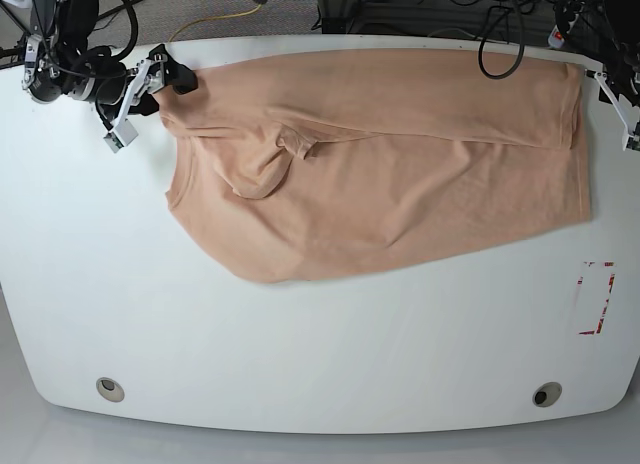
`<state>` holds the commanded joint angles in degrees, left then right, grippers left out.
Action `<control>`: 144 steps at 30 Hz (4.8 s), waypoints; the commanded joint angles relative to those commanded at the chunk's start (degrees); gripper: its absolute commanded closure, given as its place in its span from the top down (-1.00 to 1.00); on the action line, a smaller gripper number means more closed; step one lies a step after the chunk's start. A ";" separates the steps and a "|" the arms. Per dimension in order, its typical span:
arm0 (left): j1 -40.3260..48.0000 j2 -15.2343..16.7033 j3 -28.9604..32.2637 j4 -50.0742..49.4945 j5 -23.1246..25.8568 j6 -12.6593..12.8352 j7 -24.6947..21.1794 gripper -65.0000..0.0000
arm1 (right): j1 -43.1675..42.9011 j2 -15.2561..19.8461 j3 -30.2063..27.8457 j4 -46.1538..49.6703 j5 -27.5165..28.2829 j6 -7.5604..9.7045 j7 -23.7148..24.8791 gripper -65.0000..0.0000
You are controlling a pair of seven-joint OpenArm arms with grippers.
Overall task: Fold the T-shirt properly
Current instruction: 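Release the fabric with both grippers after the fold, then move the right gripper onto the shirt and grasp the folded fabric, then drag the grasped fabric with the right gripper toward the shirt's folded edge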
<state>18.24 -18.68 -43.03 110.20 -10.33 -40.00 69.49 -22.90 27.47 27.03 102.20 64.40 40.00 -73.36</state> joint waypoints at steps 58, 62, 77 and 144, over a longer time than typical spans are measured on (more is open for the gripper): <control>1.23 3.69 10.73 -11.34 1.76 0.00 -7.12 -0.06 | 26.02 -16.26 -14.86 -12.66 -30.77 0.00 10.46 -1.00; 1.14 3.69 10.73 -11.34 1.76 0.00 -7.12 -0.06 | 27.34 -16.35 -14.77 -12.57 -30.77 0.00 10.46 -1.00; 1.32 3.60 10.73 -11.43 1.76 0.00 -7.21 -0.06 | 30.15 -16.62 -12.75 -12.31 -28.22 0.00 10.37 -1.00; -0.53 -0.18 13.27 -17.14 5.10 0.00 -7.38 -0.06 | 1.58 -7.56 3.16 1.41 -27.25 0.00 4.13 0.52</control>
<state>17.71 -18.86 -29.76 93.05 -5.23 -40.00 62.11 -21.32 19.91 30.20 103.60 37.14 40.00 -69.23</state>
